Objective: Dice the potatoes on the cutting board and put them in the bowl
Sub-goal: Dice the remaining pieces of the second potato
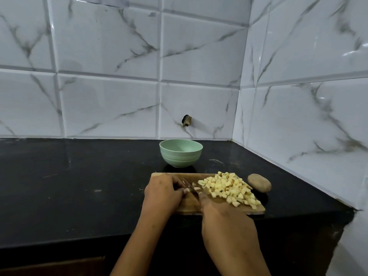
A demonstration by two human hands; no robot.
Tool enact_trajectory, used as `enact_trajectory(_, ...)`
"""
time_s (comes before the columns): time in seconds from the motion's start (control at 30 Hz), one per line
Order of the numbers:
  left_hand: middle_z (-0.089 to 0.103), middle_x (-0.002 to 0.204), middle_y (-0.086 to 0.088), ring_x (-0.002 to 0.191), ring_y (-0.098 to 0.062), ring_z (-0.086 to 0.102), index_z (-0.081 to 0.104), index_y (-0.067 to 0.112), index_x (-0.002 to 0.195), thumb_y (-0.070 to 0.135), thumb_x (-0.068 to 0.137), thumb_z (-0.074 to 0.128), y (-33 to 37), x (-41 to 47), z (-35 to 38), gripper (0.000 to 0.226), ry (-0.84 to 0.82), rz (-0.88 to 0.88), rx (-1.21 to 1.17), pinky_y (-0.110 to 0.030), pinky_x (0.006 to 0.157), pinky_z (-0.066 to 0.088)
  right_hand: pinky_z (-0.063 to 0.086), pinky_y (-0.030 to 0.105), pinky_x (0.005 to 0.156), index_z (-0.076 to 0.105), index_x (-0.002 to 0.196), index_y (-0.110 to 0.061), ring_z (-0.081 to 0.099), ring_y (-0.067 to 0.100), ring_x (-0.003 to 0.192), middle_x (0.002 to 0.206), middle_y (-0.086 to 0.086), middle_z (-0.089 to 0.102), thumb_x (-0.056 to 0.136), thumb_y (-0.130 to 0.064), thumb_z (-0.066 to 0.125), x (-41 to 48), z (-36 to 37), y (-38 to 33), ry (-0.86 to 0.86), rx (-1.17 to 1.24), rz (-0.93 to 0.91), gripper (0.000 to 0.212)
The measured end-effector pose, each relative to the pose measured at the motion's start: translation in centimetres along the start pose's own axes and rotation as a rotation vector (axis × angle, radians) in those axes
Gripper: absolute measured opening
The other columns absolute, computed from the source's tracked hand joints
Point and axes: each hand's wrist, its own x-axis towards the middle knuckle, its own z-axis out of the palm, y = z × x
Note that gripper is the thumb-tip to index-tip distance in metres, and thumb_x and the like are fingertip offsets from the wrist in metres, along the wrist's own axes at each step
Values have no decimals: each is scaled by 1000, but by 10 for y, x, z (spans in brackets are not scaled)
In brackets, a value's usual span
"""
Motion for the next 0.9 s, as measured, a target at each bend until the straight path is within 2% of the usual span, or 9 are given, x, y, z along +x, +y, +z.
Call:
enact_trajectory(0.07, 61, 90, 10, 91, -9, 59, 74, 31, 91, 31, 84, 68, 0, -1, 0, 9, 16, 12, 5, -22, 79, 46, 39, 28, 64, 10, 153, -26, 62, 18, 97, 114, 3, 62, 99, -8, 39, 1, 2, -4, -40, -15, 2, 64)
enact_trajectory(0.17, 67, 97, 11, 93, -8, 60, 75, 29, 96, 28, 85, 67, 0, -4, 0, 13, 35, 31, 7, -19, 79, 44, 40, 28, 64, 20, 151, -23, 63, 19, 97, 112, 2, 63, 98, -6, 39, 11, 3, -4, -17, -42, 2, 59)
enact_trajectory(0.3, 64, 89, 16, 86, -5, 60, 74, 30, 92, 25, 84, 70, -3, -6, 1, 11, 64, 42, -29, -18, 79, 45, 32, 22, 52, 23, 150, -29, 62, 17, 93, 110, 0, 63, 99, -13, 40, 6, -2, 0, 34, 4, -16, 56)
enact_trajectory(0.4, 64, 76, 17, 74, 1, 60, 72, 28, 79, 19, 79, 74, -5, -6, 2, 10, 87, 43, -101, -16, 74, 48, 39, 26, 63, 20, 150, -28, 63, 19, 98, 114, 1, 63, 99, -11, 38, -1, -3, -3, 9, 15, -27, 57)
enact_trajectory(0.5, 63, 67, 17, 67, 4, 58, 68, 28, 73, 16, 76, 76, -7, -6, 4, 15, 98, 36, -130, -8, 63, 41, 43, 30, 68, 21, 150, -25, 63, 19, 94, 112, 2, 64, 98, -8, 40, 6, 1, -8, -13, -15, -22, 58)
enact_trajectory(0.63, 63, 70, 17, 70, 3, 58, 67, 28, 76, 14, 78, 72, -7, -8, 4, 16, 109, 42, -139, -8, 63, 41, 35, 25, 55, 37, 142, -27, 59, 18, 87, 107, 0, 63, 99, -13, 40, 14, -5, -3, 53, 1, -38, 45)
enact_trajectory(0.73, 61, 70, 17, 74, 1, 59, 66, 25, 82, 13, 78, 71, -8, -9, 4, 14, 115, 51, -122, -9, 64, 41, 27, 20, 48, 32, 145, -31, 51, 16, 75, 101, -3, 60, 100, -19, 41, 5, -7, -1, 78, 36, -71, 47)
enact_trajectory(0.83, 65, 70, 14, 77, -2, 61, 62, 25, 77, 10, 76, 69, -9, -8, 5, 17, 134, 53, -114, -8, 63, 39, 38, 25, 62, 33, 142, -27, 61, 18, 92, 108, -1, 62, 98, -15, 41, -1, -3, -7, 36, 18, -69, 45)
enact_trajectory(0.9, 63, 68, 15, 77, -3, 61, 58, 26, 73, 9, 75, 69, -9, -8, 6, 20, 146, 52, -116, -11, 64, 40, 39, 28, 64, 35, 140, -24, 62, 18, 96, 110, 0, 63, 98, -11, 41, 4, 0, -12, 10, -9, -63, 44)
